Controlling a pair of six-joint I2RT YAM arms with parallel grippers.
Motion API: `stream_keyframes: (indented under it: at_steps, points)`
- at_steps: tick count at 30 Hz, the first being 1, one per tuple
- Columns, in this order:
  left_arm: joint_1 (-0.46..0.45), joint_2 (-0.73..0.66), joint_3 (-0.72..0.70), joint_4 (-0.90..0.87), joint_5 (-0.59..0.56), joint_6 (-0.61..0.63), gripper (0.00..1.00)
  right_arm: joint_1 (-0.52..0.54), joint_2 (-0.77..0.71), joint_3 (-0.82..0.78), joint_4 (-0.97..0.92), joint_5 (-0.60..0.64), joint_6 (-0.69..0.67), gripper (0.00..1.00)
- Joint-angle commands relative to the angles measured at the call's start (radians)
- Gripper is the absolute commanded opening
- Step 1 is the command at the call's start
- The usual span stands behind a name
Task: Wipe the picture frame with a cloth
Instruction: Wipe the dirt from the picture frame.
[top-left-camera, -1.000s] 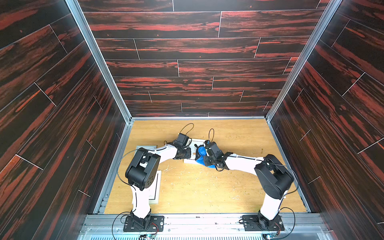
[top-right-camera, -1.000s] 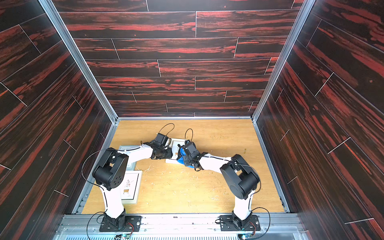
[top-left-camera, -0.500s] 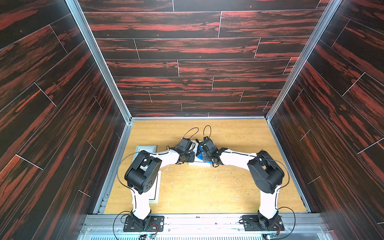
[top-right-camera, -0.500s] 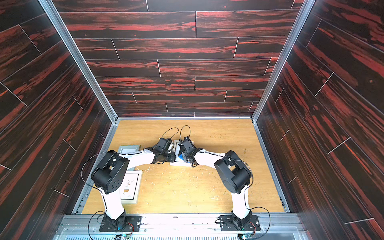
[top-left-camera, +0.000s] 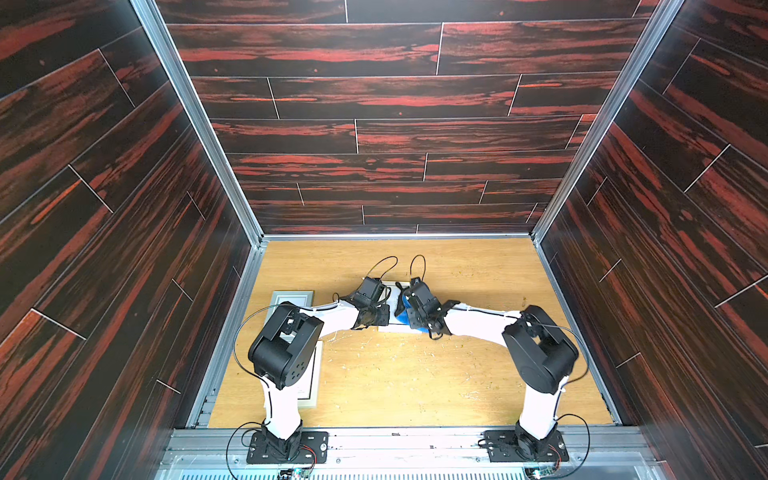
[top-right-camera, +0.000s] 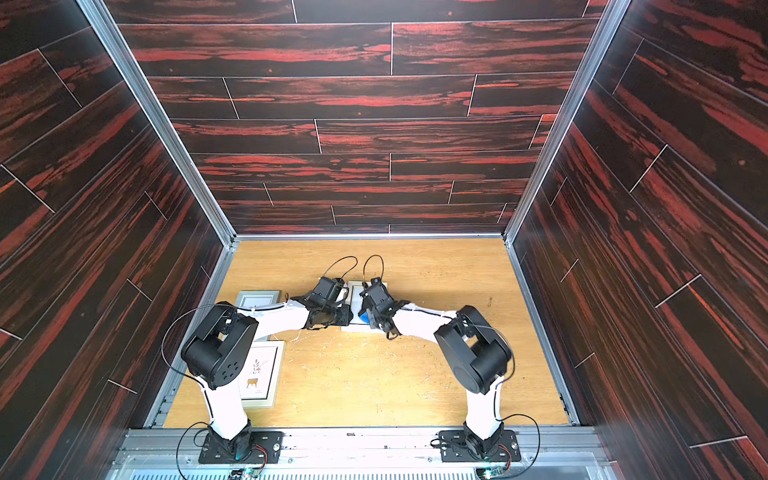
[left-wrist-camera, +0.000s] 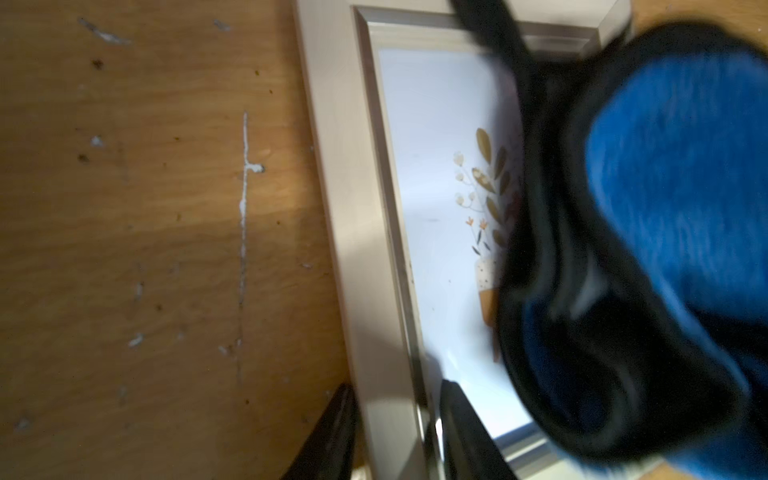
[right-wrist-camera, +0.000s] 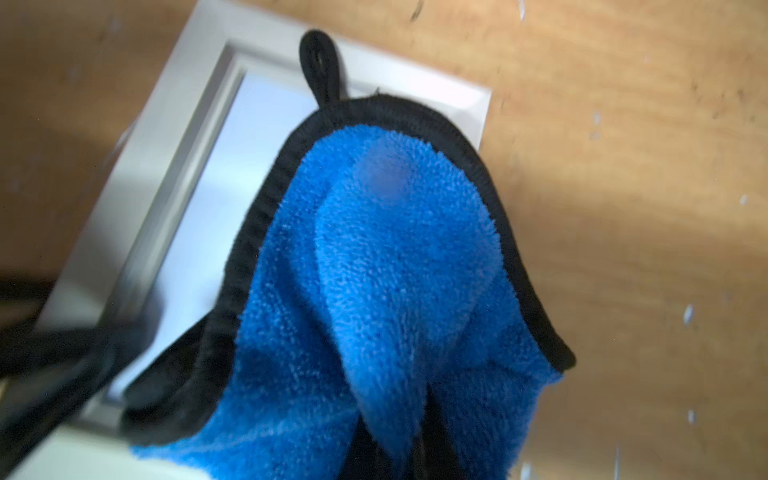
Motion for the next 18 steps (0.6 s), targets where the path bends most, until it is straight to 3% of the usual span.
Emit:
stream_keyframes:
  at_steps: [1,11,14,18]
  points:
    - [-0.018,0.027,-0.048,-0.081,0.083,0.010,0.37,0.004,-0.020,-0.014,-0.036,-0.005,0.023,0.00]
    - [-0.034,0.024,-0.047,-0.089,0.072,0.016,0.37,-0.080,0.237,0.333,-0.105,0.100,-0.036,0.00]
    - [-0.034,0.024,-0.046,-0.088,0.071,0.018,0.37,-0.080,0.205,0.286,-0.103,0.081,-0.028,0.00]
    - [-0.038,0.032,-0.041,-0.087,0.074,0.022,0.37,-0.060,0.066,0.103,-0.072,0.016,-0.001,0.00]
